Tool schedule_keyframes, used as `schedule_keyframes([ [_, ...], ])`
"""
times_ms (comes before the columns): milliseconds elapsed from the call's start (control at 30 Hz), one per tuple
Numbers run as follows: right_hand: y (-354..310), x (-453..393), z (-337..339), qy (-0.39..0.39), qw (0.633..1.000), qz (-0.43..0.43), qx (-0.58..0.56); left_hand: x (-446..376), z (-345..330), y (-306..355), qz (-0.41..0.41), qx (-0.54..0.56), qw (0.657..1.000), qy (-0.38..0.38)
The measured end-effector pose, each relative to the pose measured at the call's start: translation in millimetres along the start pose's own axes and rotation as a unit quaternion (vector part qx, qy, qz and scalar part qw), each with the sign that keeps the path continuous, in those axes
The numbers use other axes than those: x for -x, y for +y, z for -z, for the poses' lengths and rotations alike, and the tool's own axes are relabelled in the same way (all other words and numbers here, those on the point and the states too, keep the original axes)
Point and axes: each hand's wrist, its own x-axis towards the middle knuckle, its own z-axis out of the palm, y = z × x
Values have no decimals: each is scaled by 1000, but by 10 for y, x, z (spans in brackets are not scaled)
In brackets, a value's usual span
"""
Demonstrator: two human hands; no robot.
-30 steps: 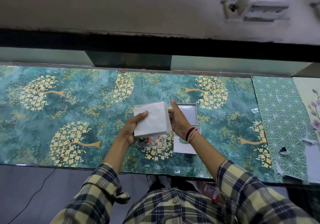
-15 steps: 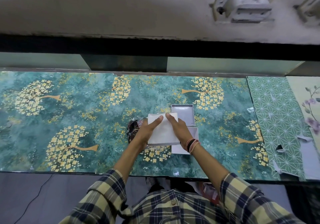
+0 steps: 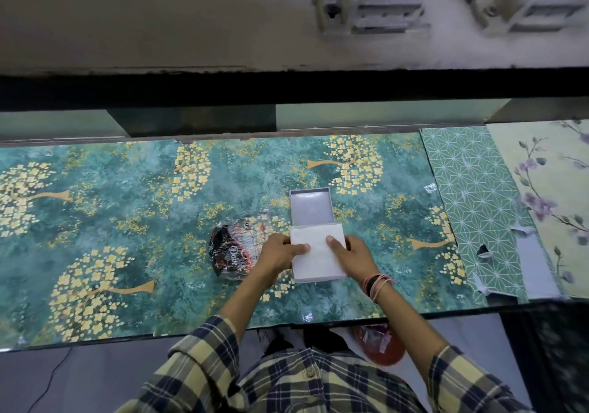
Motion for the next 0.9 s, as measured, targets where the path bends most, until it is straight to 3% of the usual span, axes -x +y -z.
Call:
schedule_keyframes([
  [467, 93, 17, 38, 36, 992, 16, 120, 47, -127, 5, -64, -140, 984, 94],
  [567, 45, 130, 160, 48, 974, 81, 206, 92, -72, -38, -149, -243, 948, 139],
  [700, 41, 212, 287, -16, 903, 233, 361, 235, -84, -123, -305, -396, 862, 83],
  [800, 113, 192, 211, -67, 855, 275, 435, 224, -197, -232, -331, -485, 809, 20],
  [900, 192, 141, 153, -87, 831, 280, 473, 137, -278, -342, -310, -525, 792, -8],
])
